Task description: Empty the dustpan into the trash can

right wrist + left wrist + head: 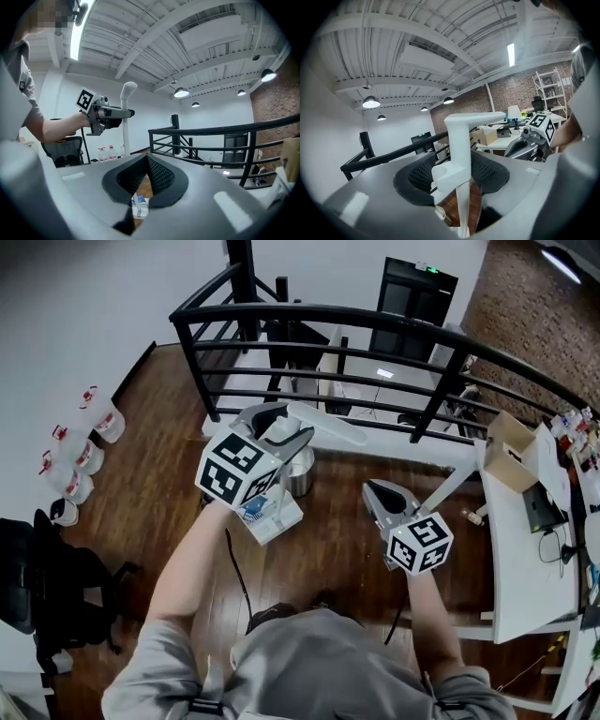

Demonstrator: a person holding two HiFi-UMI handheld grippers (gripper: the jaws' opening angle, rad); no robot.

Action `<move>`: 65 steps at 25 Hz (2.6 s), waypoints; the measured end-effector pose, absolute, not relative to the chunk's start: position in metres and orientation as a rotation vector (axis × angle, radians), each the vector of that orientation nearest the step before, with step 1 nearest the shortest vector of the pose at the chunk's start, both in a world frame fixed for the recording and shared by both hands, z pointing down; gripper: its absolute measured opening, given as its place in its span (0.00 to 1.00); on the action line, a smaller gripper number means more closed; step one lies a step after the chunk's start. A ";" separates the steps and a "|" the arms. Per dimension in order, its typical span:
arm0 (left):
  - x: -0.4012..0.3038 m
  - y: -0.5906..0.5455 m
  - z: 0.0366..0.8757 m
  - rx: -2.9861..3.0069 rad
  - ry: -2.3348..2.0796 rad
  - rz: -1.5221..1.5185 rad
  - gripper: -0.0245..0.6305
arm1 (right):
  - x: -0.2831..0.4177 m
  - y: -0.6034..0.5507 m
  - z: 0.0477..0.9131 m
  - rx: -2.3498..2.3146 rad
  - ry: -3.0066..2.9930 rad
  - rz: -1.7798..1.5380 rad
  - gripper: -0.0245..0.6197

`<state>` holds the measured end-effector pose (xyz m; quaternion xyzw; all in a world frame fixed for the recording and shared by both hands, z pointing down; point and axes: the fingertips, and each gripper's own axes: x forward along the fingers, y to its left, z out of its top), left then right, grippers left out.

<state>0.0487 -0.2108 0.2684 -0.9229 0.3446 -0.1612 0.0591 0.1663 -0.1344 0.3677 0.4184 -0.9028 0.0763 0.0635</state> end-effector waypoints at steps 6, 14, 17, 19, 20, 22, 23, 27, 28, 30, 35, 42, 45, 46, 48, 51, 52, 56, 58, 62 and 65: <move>0.069 -0.293 0.259 -2.770 1.085 -0.503 0.38 | 0.176 -0.201 0.370 1.224 -2.753 0.286 0.04; 0.076 -0.394 0.272 -2.834 1.013 -0.436 0.38 | 0.170 -0.303 0.373 1.292 -2.712 0.273 0.04; 0.082 -0.422 0.270 -2.864 0.941 -0.394 0.38 | 0.168 -0.342 0.368 1.325 -2.681 0.250 0.04; 0.087 -0.437 0.271 -2.883 0.897 -0.372 0.38 | 0.168 -0.365 0.367 1.353 -2.666 0.257 0.04; 0.089 -0.443 0.273 -2.893 0.876 -0.361 0.38 | 0.166 -0.375 0.368 1.363 -2.665 0.263 0.04; 0.092 -0.457 0.277 -2.904 0.843 -0.338 0.38 | 0.161 -0.392 0.374 1.365 -2.674 0.277 0.04; 0.095 -0.464 0.279 -2.909 0.833 -0.331 0.38 | 0.159 -0.400 0.379 1.354 -2.678 0.290 0.04; 0.108 -0.489 0.294 -2.939 0.818 -0.336 0.38 | 0.153 -0.429 0.415 1.274 -2.651 0.344 0.04; 0.112 -0.495 0.298 -2.943 0.819 -0.339 0.38 | 0.153 -0.437 0.426 1.251 -2.639 0.355 0.04; 0.117 -0.505 0.305 -2.952 0.813 -0.345 0.38 | 0.149 -0.450 0.446 1.191 -2.624 0.379 0.07; 0.121 -0.523 0.307 -2.961 0.803 -0.301 0.38 | 0.137 -0.476 0.496 1.103 -2.600 0.426 0.19; 0.117 -0.542 0.304 -2.976 0.849 -0.295 0.38 | 0.092 -0.521 0.545 1.007 -2.619 0.478 0.36; 0.115 -0.547 0.303 -2.981 0.881 -0.286 0.38 | 0.080 -0.535 0.556 0.971 -2.639 0.534 0.36; 0.113 -0.549 0.303 -2.981 0.897 -0.283 0.38 | 0.076 -0.537 0.560 0.953 -2.636 0.536 0.34; 0.108 -0.554 0.304 -2.980 0.933 -0.275 0.38 | 0.071 -0.539 0.565 0.917 -2.629 0.490 0.19; 0.101 -0.561 0.301 -2.971 0.970 -0.250 0.38 | 0.066 -0.543 0.562 0.864 -2.630 0.384 0.17; 0.097 -0.563 0.299 -2.968 0.984 -0.239 0.38 | 0.065 -0.544 0.560 0.853 -2.630 0.358 0.17; 0.076 -0.575 0.297 -2.971 1.033 -0.183 0.38 | 0.054 -0.552 0.558 0.834 -2.622 0.320 0.16; 0.056 -0.583 0.300 -2.982 1.045 -0.149 0.38 | 0.040 -0.558 0.562 0.823 -2.616 0.326 0.16; -0.004 -0.613 0.299 -3.005 1.070 -0.021 0.38 | -0.002 -0.580 0.558 0.798 -2.621 0.312 0.17; -0.064 -0.641 0.300 -3.043 1.083 0.064 0.38 | -0.044 -0.598 0.557 0.763 -2.594 0.276 0.16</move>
